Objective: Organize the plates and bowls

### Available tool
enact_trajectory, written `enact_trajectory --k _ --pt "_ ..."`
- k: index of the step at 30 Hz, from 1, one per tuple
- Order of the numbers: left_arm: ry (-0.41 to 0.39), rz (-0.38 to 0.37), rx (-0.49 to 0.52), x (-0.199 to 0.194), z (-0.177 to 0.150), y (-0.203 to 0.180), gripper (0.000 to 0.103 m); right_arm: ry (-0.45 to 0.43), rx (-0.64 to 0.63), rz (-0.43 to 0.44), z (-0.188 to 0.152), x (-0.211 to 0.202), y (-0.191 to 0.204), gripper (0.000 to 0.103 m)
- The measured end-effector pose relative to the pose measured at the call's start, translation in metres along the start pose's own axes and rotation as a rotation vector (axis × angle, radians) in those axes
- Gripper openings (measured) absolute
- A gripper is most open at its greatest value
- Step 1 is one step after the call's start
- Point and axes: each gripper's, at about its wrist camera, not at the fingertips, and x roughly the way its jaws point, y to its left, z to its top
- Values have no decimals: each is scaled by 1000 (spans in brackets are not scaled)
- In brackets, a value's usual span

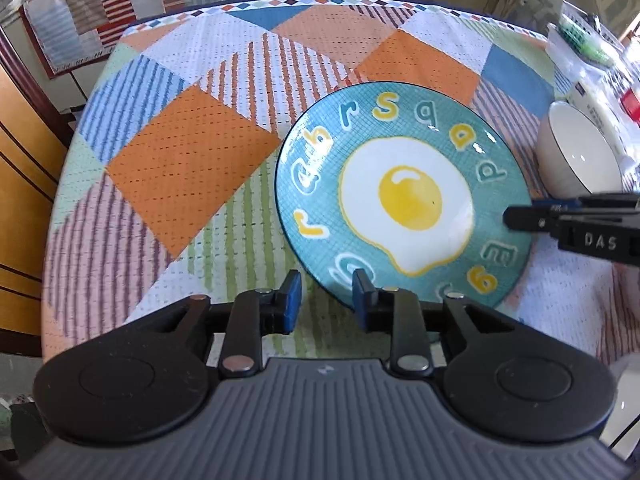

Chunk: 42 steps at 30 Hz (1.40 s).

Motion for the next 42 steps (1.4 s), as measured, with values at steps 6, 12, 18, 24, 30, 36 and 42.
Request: enact_trajectory --k 6,12,18,24,30,36,42 --pt "2 24 54 -35 -11 -1 41 -45 -70 4 -11 -50 18 47" --pt "-9 24 79 -76 -23 -3 54 -88 -168 24 -29 -105 44 54" --pt "-14 24 107 -110 -38 -9 60 -113 -233 40 -45 -152 67 65" --pt "-35 31 159 -140 -56 -21 67 -105 -329 27 -68 -187 89 73" --pt "-30 27 198 -159 -76 -31 72 -64 -373 35 -95 -204 100 79" --pt "16 31 148 -168 -95 -29 75 -55 -408 40 -115 -223 108 89" --pt "34 30 123 -176 -115 -26 76 -71 -397 85 -127 -239 110 89"
